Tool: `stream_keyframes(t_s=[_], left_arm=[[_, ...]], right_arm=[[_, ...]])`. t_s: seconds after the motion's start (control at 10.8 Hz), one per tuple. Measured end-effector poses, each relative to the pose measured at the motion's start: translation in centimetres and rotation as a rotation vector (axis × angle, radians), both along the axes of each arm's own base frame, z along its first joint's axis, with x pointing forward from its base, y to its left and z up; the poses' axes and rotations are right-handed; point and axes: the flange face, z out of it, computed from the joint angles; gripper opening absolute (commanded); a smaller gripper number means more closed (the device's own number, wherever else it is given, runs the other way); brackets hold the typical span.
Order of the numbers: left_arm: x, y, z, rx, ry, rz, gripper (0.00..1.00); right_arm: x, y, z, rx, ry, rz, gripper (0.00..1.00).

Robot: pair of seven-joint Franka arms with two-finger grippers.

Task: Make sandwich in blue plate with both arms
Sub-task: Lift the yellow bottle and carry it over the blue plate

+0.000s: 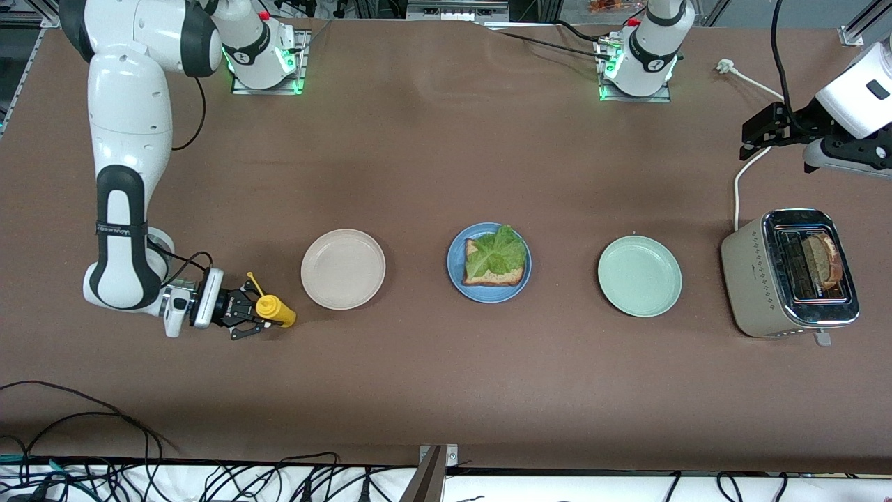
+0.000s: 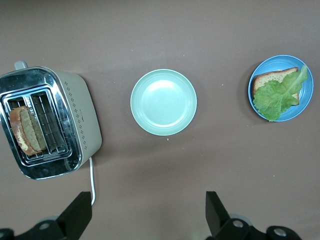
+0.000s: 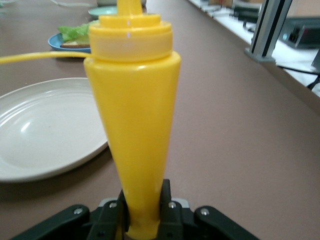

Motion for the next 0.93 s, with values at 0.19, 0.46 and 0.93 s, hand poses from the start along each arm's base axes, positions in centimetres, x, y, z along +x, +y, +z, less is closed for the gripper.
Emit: stream_keyframes(t_s=[0.19,0.46,0.93], left_arm=[[0.0,0.0,0.0,0.0,0.0,0.0,1.0],[0.0,0.0,0.0,0.0,0.0,0.0,1.0],[0.0,0.0,0.0,0.0,0.0,0.0,1.0]], right_arm=[[1.1,1.5,4.7,-0.143,0.075,-0.013,0.0],[1.5,4.0,11.4,-0.358,0.22,-0.064,0.01],[0.5,13.2,17.0,-0.674,0.339,-0.201,0.01]])
